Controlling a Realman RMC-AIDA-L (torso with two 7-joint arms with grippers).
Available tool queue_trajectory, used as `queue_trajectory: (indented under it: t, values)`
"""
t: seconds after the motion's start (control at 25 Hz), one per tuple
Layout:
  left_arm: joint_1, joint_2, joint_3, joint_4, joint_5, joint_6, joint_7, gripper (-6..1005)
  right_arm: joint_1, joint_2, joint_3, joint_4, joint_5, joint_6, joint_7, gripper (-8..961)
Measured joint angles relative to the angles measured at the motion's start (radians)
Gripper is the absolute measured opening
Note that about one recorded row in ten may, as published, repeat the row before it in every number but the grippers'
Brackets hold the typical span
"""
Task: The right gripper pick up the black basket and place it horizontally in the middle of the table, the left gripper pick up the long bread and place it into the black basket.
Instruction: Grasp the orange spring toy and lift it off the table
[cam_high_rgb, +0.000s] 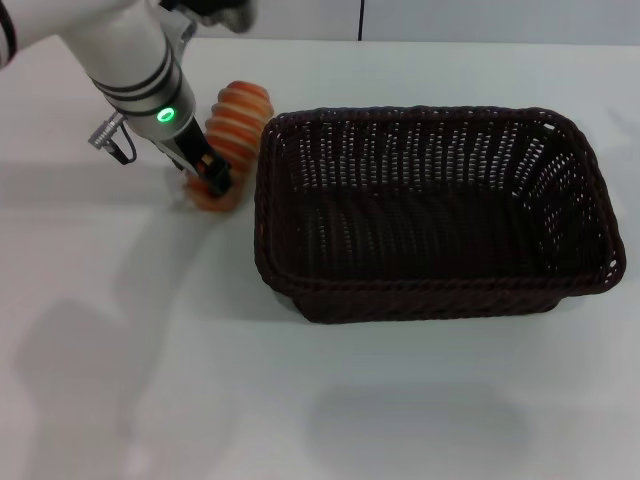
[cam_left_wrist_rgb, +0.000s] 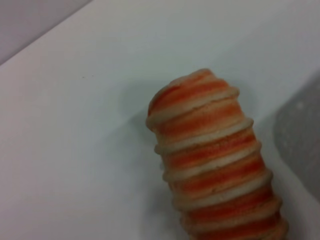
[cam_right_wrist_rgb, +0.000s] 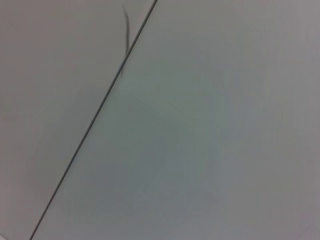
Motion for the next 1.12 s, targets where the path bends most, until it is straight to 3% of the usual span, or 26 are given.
queue_trajectory:
  t: [0.2, 0.24, 0.36, 0.4, 0.56, 1.12]
  values:
    - [0.011, -0.003, 0.070, 0.027, 0.000, 0.002, -0.001, 595, 0.002, 0.000, 0.000, -0.002, 0.000, -0.001, 0.000, 455]
    - [0.052, -0.004, 0.099, 0.107, 0.002, 0.001, -0.009, 561, 0.002, -0.001, 0.000, -0.003, 0.000, -0.001, 0.000, 455]
    - [0.083, -0.004, 0.105, 0.167, 0.004, 0.001, -0.012, 452, 0.003, -0.001, 0.000, -0.006, 0.000, -0.002, 0.000, 455]
    - [0.134, -0.003, 0.106, 0.264, 0.010, 0.001, -0.015, 415, 0.003, -0.001, 0.000, -0.006, 0.000, -0.002, 0.000, 455]
    - [0.200, -0.002, 0.099, 0.398, 0.011, 0.002, -0.015, 367, 0.003, -0.001, 0.000, -0.008, 0.000, -0.002, 0.000, 455]
    - [0.336, 0.001, 0.095, 0.675, 0.011, 0.043, -0.008, 280, 0.022, -0.001, -0.001, -0.013, 0.001, -0.002, -0.001, 455]
